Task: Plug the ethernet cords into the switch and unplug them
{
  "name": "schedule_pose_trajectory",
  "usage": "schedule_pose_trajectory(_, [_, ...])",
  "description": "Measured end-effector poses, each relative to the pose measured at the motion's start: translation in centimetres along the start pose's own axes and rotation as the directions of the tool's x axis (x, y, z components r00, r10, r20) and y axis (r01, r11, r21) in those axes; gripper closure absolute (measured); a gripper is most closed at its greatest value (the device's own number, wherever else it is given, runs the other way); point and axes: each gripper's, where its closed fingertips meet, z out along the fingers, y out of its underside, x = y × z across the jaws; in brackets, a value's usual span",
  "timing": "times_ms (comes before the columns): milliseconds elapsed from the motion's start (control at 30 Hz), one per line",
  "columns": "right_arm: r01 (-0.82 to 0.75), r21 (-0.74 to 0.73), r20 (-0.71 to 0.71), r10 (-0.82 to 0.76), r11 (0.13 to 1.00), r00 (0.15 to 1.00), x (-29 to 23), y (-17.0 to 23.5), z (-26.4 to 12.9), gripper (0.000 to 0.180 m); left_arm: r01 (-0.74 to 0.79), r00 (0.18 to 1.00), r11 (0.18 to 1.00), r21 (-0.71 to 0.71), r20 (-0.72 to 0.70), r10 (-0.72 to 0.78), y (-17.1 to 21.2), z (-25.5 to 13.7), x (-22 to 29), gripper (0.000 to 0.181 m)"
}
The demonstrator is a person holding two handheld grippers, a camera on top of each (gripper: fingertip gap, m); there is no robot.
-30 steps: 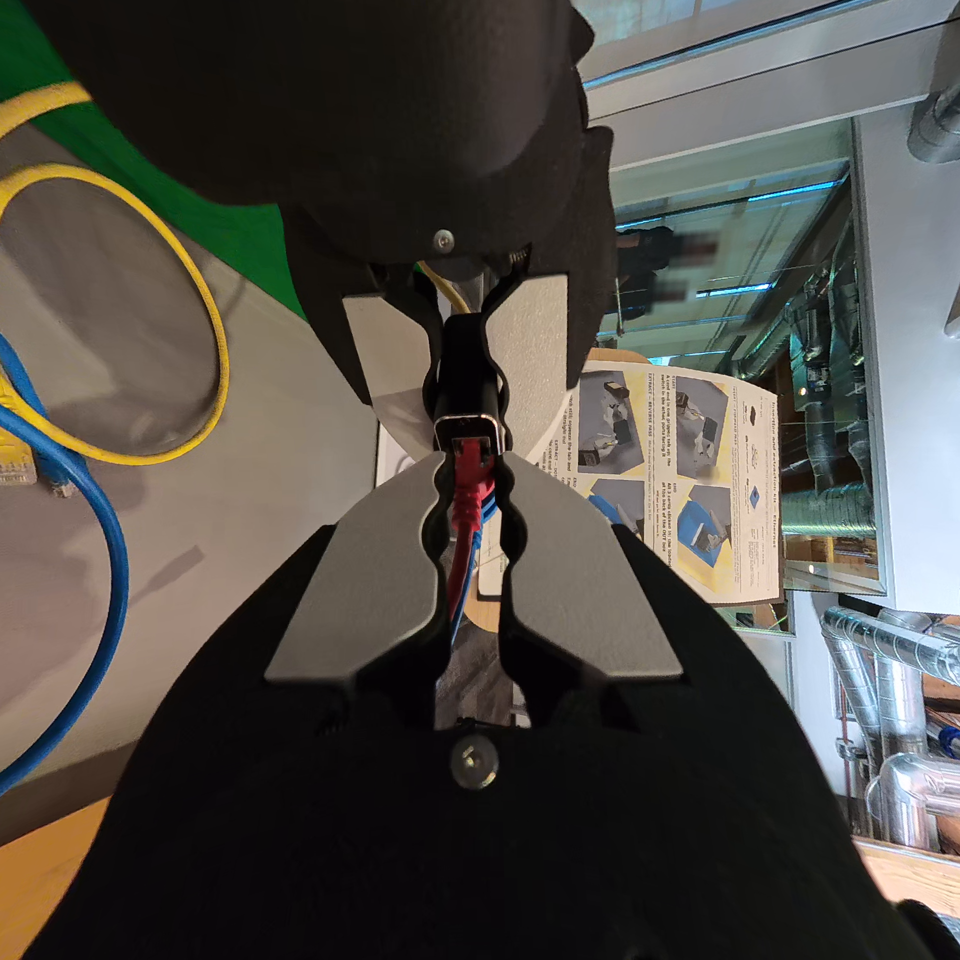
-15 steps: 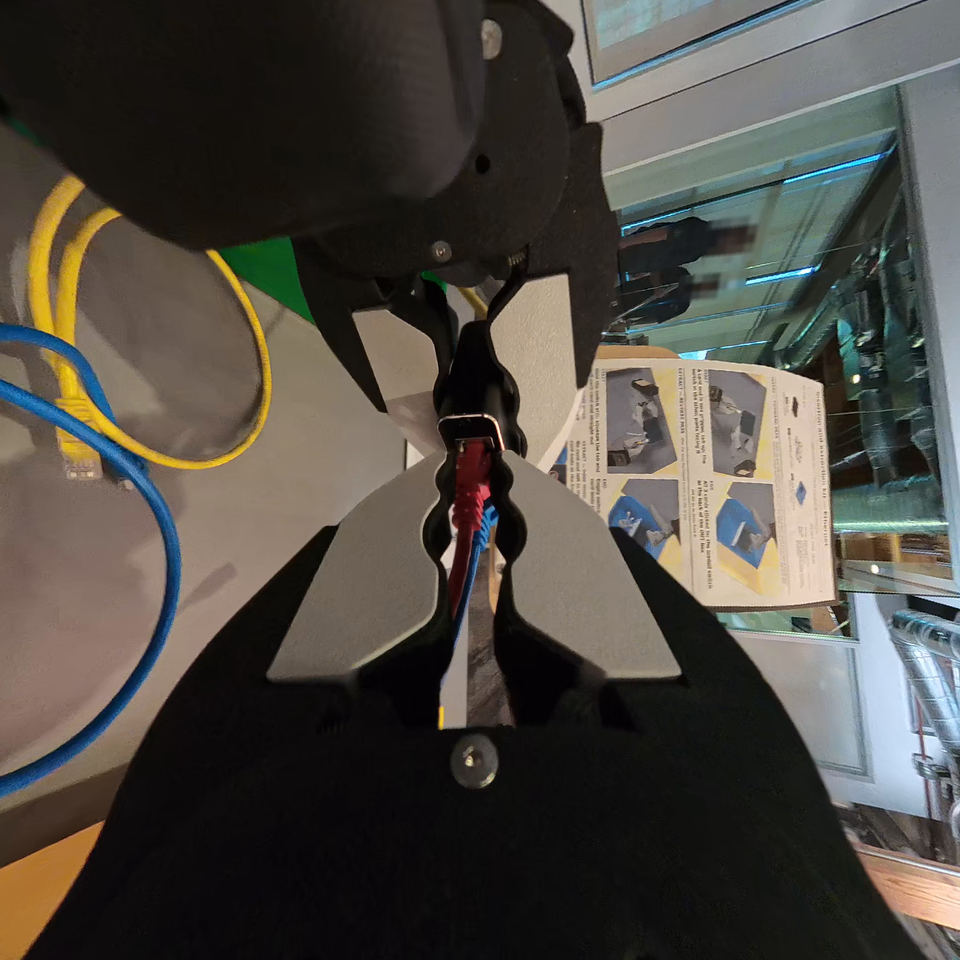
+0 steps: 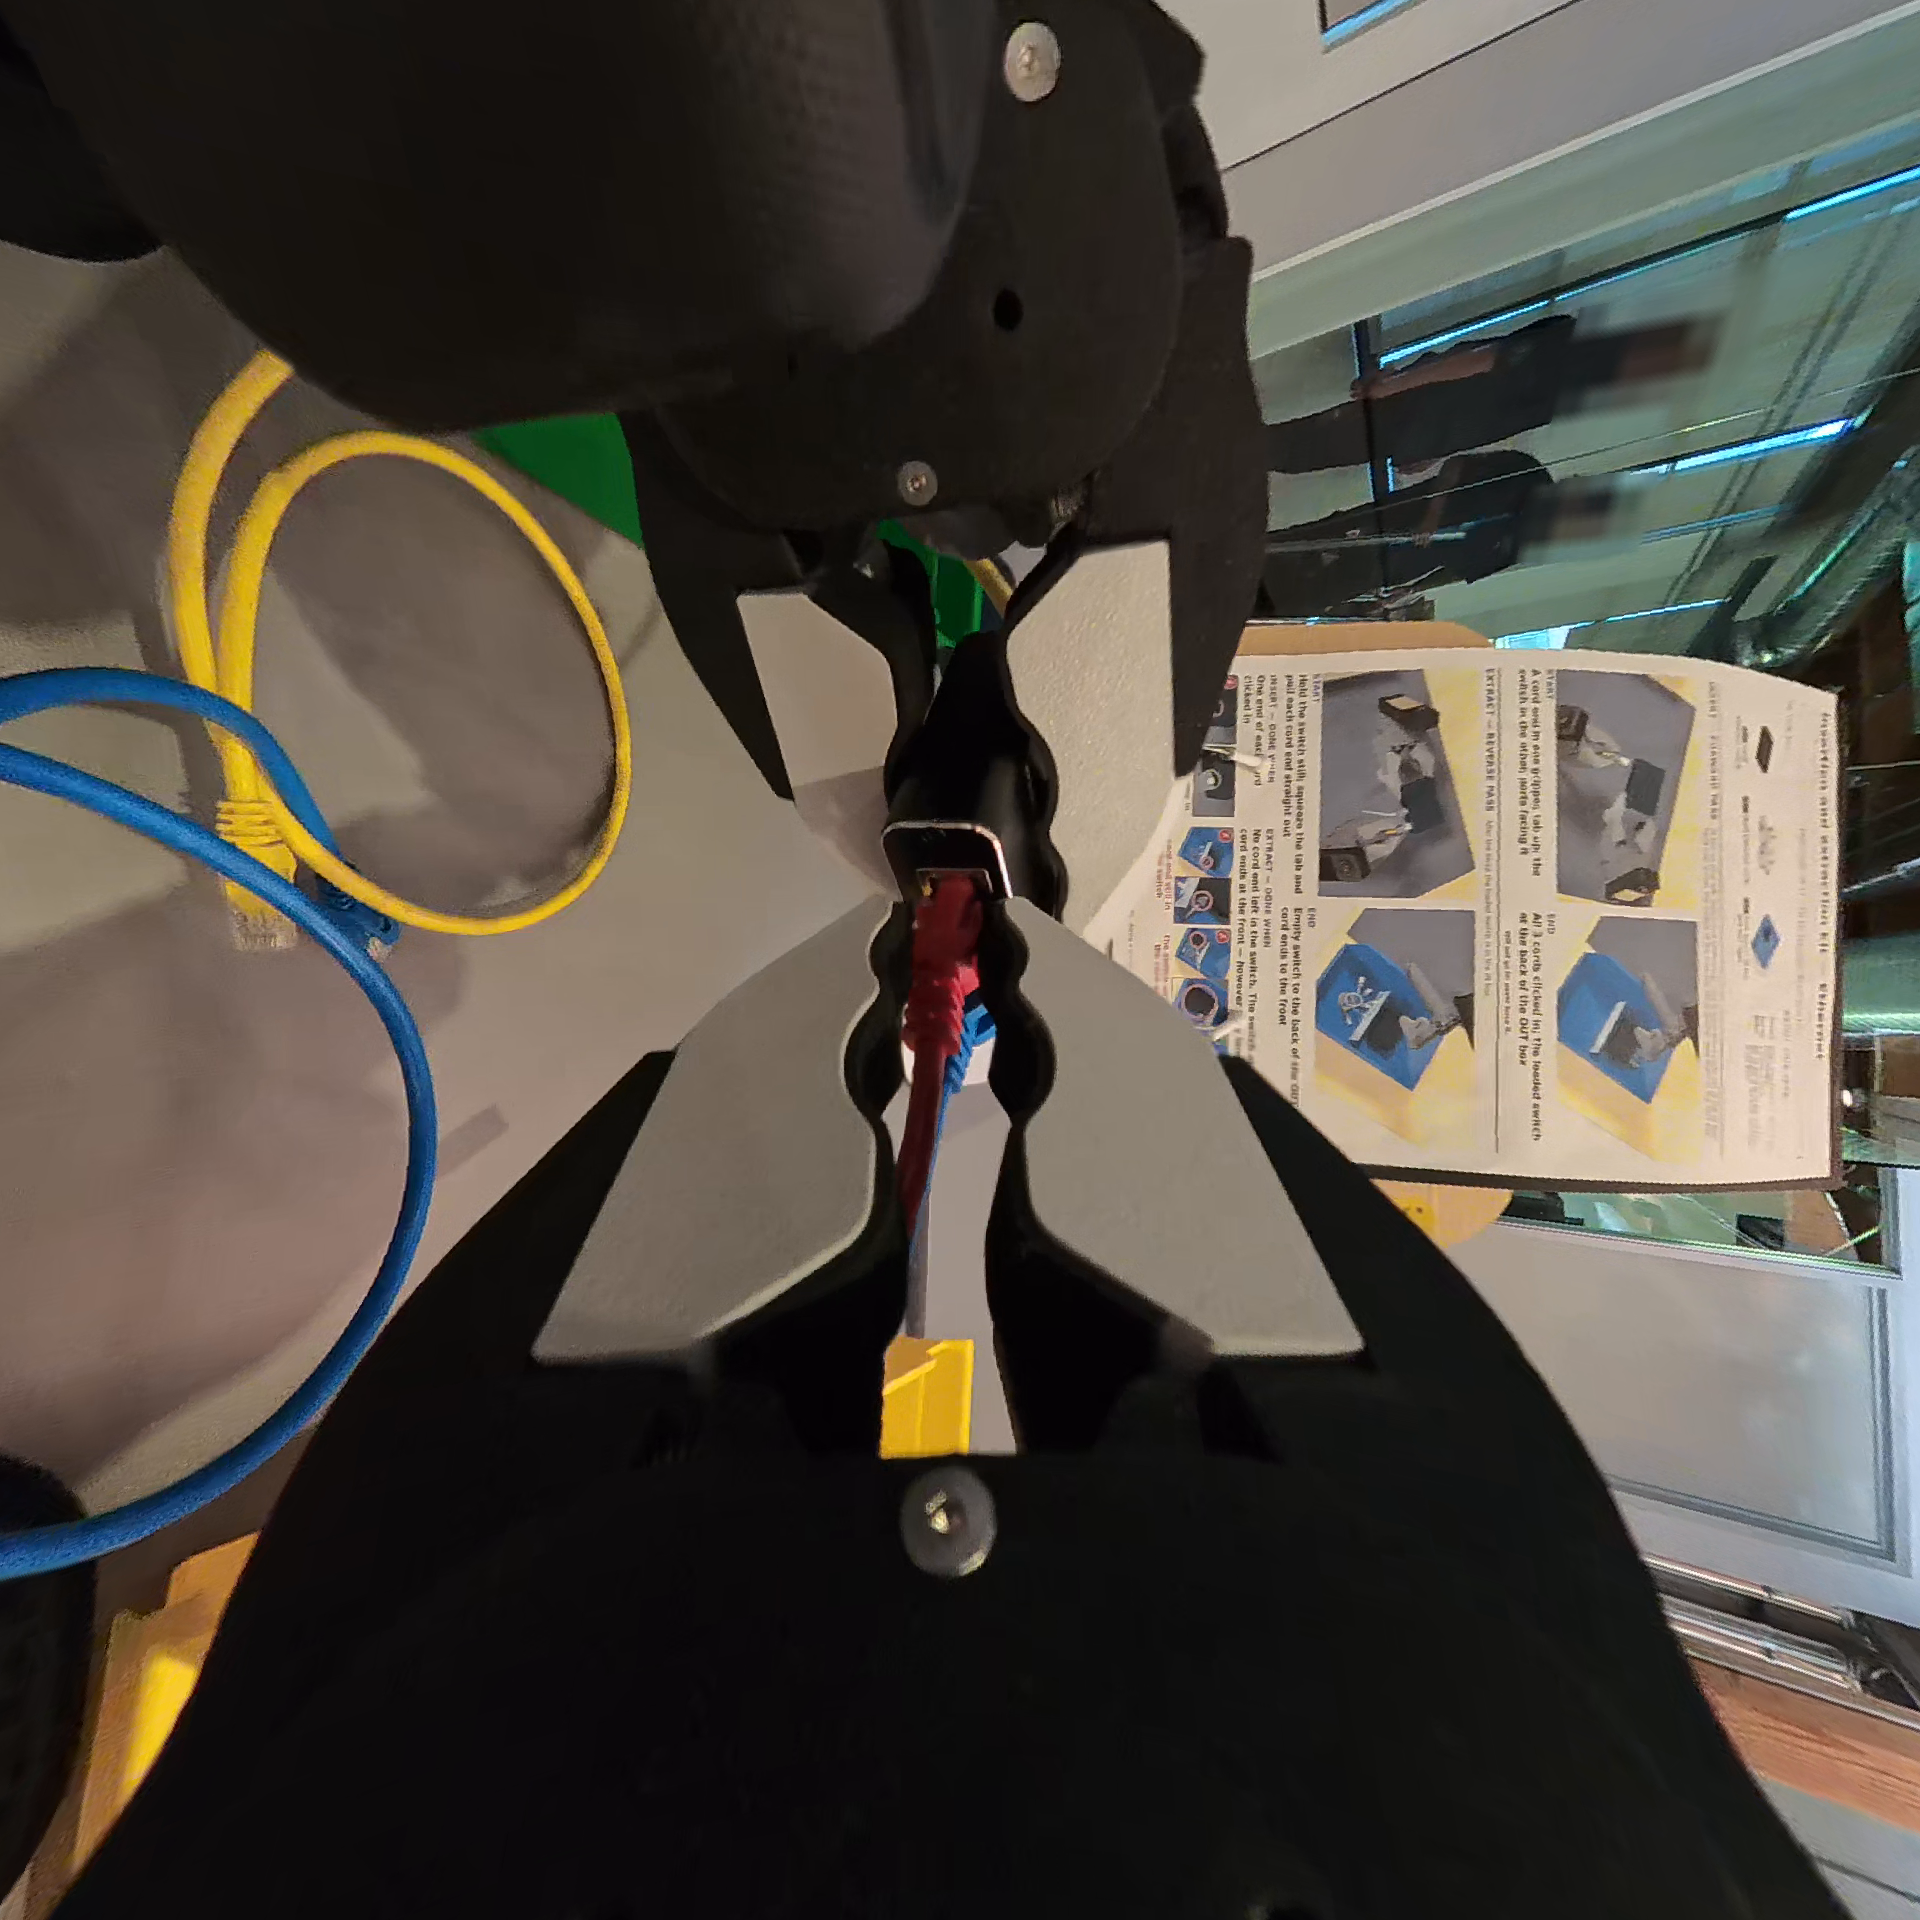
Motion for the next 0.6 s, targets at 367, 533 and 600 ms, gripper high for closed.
schedule_pose_trajectory(367, [-0.013,-0.044,0.029,0.014,0.999,0.999,-0.6,0.1,-1.1,0.166,0.009,1.0,0.999,0.035,-0.03,-0.008,-1.2,-0.1,0.6,0.153])
schedule_pose_trajectory(533, [-0.025,-0.021,-0.006,0.025,0.999,1.0,0.3,0.0,-2.0,0.166,-0.012,0.996,1.0,-0.028,0.086,0.014,-1.9,0.0,-0.6,0.154])
schedule_pose_trajectory(600, [-0.015,-0.009,-0.025,0.014,1.0,1.0,0.5,-0.2,-2.1,0.167,-0.014,0.989,1.0,-0.028,0.148,0.018,-2.1,0.1,-1.1,0.154])
